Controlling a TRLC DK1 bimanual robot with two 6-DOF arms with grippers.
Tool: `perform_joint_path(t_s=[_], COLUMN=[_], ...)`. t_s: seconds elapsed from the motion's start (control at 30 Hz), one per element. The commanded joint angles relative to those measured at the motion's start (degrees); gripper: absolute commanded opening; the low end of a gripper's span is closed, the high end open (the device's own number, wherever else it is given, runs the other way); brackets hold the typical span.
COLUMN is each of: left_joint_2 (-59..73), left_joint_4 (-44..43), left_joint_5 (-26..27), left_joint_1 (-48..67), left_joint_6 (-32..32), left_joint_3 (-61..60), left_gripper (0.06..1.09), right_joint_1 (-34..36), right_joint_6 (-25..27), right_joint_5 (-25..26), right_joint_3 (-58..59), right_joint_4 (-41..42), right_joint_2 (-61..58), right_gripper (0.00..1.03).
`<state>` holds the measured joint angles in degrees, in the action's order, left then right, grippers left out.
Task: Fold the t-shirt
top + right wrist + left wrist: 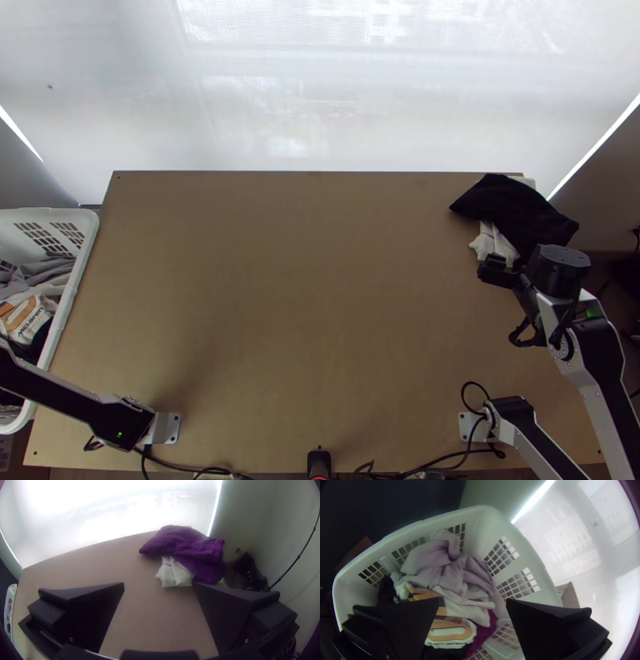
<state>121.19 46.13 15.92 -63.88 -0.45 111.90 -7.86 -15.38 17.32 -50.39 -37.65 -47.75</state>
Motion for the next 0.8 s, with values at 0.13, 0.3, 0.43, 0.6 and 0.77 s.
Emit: perform_joint_path(t_s=[0.13, 0.3, 0.43, 0.6, 0.77], left_joint_2=[12.85, 13.9, 14.08, 15.13, 15.04], left_joint_4=[-7.81, -7.81, -7.72, -7.55, -7.98], left_joint_5=[-7.49, -7.49, -7.49, -7.57, -7.57], left_joint_1=[-9.16, -10.3, -10.39, -10.3, -10.92], left_joint_6=[4.84, 6.6, 7.04, 7.22, 6.95], left_joint_3=[0.43, -1.68, -2.91, -4.23, -6.43], left_gripper=[1.04, 1.04, 1.03, 0.98, 0.77], right_joint_1=[0.74, 1.0, 1.27, 1.71, 2.58], right_joint_6=[0.35, 0.35, 0.26, 0.26, 0.17], right_joint_5=[0.08, 0.08, 0.17, 0.17, 0.17], right_joint_3=[-0.32, 0.29, 0.03, -0.06, 0.12], right_joint_4=[-0.67, -0.76, -0.67, -0.76, -0.94], right_joint_2=[-0.77, -0.94, -1.47, -1.56, -1.47], right_gripper=[0.98, 0.98, 0.98, 0.98, 0.98])
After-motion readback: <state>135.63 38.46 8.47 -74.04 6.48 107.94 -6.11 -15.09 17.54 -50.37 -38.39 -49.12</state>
